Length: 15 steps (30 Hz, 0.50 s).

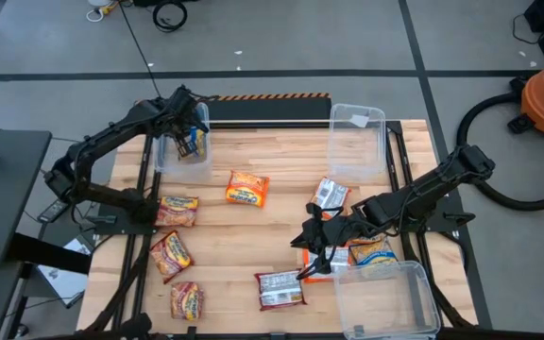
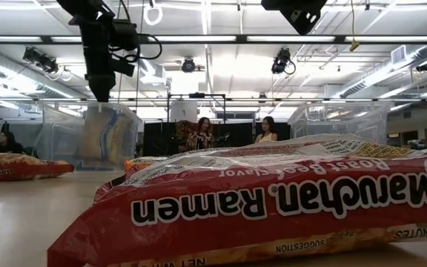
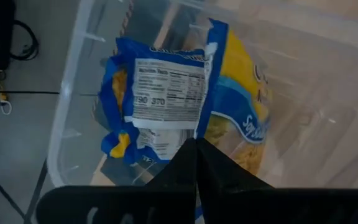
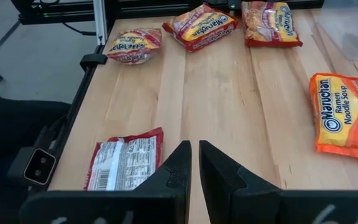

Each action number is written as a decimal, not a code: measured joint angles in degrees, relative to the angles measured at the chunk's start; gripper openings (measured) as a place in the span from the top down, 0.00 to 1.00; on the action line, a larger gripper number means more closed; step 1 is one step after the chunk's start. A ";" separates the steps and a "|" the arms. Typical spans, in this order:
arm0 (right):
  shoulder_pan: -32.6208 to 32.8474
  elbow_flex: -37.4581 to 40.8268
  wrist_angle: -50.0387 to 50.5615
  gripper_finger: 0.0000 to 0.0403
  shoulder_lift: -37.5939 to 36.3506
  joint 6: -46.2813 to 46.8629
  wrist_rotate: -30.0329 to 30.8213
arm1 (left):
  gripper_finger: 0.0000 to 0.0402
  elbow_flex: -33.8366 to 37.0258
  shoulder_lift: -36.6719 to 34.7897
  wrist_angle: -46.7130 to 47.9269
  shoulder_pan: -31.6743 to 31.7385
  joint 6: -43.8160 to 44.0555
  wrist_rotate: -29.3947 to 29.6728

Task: Sort Maruchan noodles
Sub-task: Put the blue noodle pack into the top left transparent bin

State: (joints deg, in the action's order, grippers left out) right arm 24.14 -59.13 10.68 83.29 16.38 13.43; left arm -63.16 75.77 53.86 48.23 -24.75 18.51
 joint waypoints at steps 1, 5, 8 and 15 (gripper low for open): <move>0.00 -0.02 0.01 0.91 0.00 0.00 0.00 | 0.99 0.44 0.00 -0.12 0.18 -0.62 -0.45; 0.00 0.00 0.09 0.91 0.00 0.00 0.00 | 0.99 2.31 0.00 -1.48 1.15 -4.10 -1.94; 0.00 0.00 0.09 0.91 0.00 0.14 0.00 | 0.99 3.91 0.00 -3.56 2.15 -4.44 -1.92; 0.02 0.00 0.13 0.91 0.00 0.15 0.00 | 0.99 4.31 0.00 -6.53 4.03 -4.73 4.72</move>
State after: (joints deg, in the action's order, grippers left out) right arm 24.16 -59.13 10.81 83.29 16.53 13.43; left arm -58.86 75.77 47.33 52.26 -29.47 23.22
